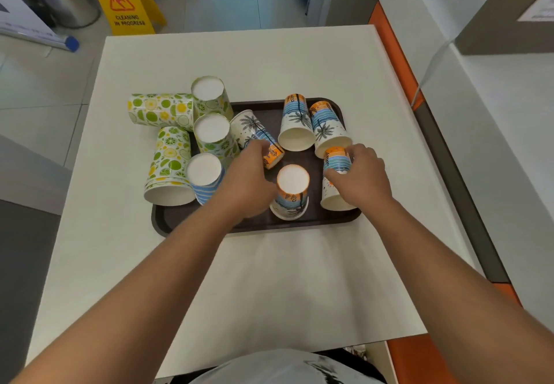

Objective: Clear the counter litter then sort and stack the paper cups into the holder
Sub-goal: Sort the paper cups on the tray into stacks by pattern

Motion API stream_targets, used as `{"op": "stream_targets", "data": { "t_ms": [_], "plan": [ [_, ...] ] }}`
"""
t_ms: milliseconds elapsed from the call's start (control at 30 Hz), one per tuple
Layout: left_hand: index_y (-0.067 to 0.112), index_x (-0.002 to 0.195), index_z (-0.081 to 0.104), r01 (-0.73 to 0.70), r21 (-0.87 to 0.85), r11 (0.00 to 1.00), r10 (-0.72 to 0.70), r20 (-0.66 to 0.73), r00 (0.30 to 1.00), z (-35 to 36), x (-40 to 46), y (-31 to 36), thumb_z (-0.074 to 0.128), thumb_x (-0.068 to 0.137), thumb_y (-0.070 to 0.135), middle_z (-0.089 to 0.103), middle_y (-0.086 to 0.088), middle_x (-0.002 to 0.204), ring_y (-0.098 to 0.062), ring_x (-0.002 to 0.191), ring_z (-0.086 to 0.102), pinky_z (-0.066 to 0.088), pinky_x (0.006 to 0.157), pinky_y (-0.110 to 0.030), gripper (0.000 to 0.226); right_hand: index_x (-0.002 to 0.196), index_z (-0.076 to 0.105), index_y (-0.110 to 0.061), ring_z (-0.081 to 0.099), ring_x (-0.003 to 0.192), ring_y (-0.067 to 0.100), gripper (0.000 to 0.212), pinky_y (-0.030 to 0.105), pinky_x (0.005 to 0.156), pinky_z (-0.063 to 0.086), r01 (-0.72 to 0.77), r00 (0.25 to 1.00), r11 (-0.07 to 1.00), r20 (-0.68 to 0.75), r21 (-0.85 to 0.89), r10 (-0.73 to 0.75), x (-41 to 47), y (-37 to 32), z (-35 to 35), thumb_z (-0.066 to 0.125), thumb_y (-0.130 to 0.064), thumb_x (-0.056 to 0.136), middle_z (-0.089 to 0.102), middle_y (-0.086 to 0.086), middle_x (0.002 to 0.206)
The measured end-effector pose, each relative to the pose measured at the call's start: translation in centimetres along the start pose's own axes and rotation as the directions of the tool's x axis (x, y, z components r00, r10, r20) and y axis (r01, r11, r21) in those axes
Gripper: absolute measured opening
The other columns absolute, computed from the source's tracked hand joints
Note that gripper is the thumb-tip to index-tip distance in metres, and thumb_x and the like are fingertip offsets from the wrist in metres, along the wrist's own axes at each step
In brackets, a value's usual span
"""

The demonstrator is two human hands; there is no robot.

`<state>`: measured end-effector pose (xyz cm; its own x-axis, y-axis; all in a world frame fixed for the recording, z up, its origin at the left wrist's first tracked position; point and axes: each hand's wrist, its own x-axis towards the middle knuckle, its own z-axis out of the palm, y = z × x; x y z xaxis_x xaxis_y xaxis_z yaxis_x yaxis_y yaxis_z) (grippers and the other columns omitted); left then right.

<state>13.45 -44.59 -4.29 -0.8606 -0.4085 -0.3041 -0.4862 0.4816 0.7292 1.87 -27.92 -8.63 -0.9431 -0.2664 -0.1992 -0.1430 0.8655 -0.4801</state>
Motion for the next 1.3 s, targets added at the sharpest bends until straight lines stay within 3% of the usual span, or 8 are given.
{"op": "stream_targets", "data": {
  "t_ms": [167,333,467,700,800,933,1133,1300],
  "plan": [
    [0.011,0.136,0.047,-0.100,0.356,0.929,0.142,-0.092,0.986,-3.0,3.5,3.5,0.054,0.086,0.000,0.053,-0.008,0.136,-0.023,0.125,0.050,0.042,0.097,-0.029,0.052,0.127,0.044,-0.008,0.050,0.114,0.031,0.071,0.036,0.081,0.043,-0.078,0.993,0.997,0.086,-0.014,0.079,0.3,0.6,0.6,0.075,-0.043,0.074,0.049,0.013,0.123],
    [0.007,0.128,0.050,-0.225,0.817,0.531,0.082,0.214,0.973,-2.0,8.1,3.9,0.062,0.086,0.010,0.051,-0.013,0.127,-0.029,0.118,0.048,0.043,0.078,-0.034,0.044,0.127,0.044,-0.006,0.052,0.112,0.029,0.074,0.029,0.077,0.036,-0.100,0.986,0.995,0.129,-0.011,0.101,0.4,0.6,0.6,0.078,-0.042,0.072,0.049,0.013,0.123],
    [0.013,0.129,0.052,-0.350,0.897,0.272,0.039,0.353,0.935,-1.1,10.6,2.5,0.075,0.079,0.023,0.052,-0.009,0.127,-0.026,0.116,0.047,0.046,0.087,-0.034,0.056,0.124,0.047,-0.007,0.055,0.108,0.027,0.073,0.028,0.074,0.038,-0.126,0.980,0.992,0.151,-0.010,0.126,0.6,1.0,0.4,0.078,-0.046,0.070,0.054,0.013,0.119],
    [0.020,0.132,0.052,-0.417,0.894,0.167,0.049,0.415,0.909,-0.3,11.9,0.8,0.073,0.080,0.025,0.052,-0.006,0.127,-0.024,0.116,0.046,0.044,0.091,-0.033,0.056,0.115,0.054,-0.010,0.061,0.093,0.025,0.063,0.030,0.069,0.044,-0.151,0.976,0.987,0.167,0.047,0.141,0.4,1.3,-1.0,0.079,-0.043,0.068,0.062,0.010,0.108],
    [0.021,0.134,0.050,-0.428,0.885,0.183,0.085,0.419,0.904,-0.6,12.1,0.9,0.072,0.081,0.024,0.052,-0.005,0.127,-0.024,0.117,0.046,0.045,0.090,-0.034,0.057,0.120,0.052,-0.011,0.061,0.094,0.023,0.062,0.031,0.073,0.047,-0.163,0.972,0.982,0.184,0.096,0.144,-0.2,0.7,-2.6,0.078,-0.038,0.070,0.061,0.006,0.108],
    [0.019,0.131,0.051,-0.422,0.861,0.284,0.158,0.392,0.906,-1.8,11.7,2.1,0.072,0.080,0.024,0.053,-0.007,0.123,-0.025,0.114,0.049,0.044,0.087,-0.031,0.055,0.133,0.043,-0.017,0.057,0.086,0.015,0.072,0.023,0.058,0.043,-0.184,0.970,0.952,0.202,0.243,0.136,-1.5,-0.2,-5.5,0.076,-0.036,0.073,0.056,-0.001,0.105],
    [0.018,0.131,0.053,-0.361,0.658,0.661,0.349,0.156,0.924,-6.1,8.5,4.9,0.076,0.073,0.026,0.057,-0.009,0.120,-0.030,0.110,0.055,0.044,0.083,-0.036,0.063,0.130,0.046,-0.026,0.062,0.088,0.001,0.063,0.015,0.061,0.048,0.071,0.997,0.818,-0.073,0.570,-0.036,-2.7,-3.8,-8.4,0.076,-0.028,0.075,0.059,-0.010,0.116],
    [0.020,0.125,0.058,-0.305,0.382,0.872,0.381,-0.142,0.913,-9.1,5.6,6.1,0.081,0.067,0.046,0.065,-0.002,0.117,-0.022,0.106,0.061,0.046,0.083,-0.029,0.067,0.136,0.039,-0.025,0.057,0.112,0.001,0.078,0.016,0.081,0.053,0.302,0.952,0.695,-0.242,0.653,-0.186,-4.3,-6.1,-5.8,0.083,-0.019,0.072,0.051,-0.021,0.124]
  ]
}}
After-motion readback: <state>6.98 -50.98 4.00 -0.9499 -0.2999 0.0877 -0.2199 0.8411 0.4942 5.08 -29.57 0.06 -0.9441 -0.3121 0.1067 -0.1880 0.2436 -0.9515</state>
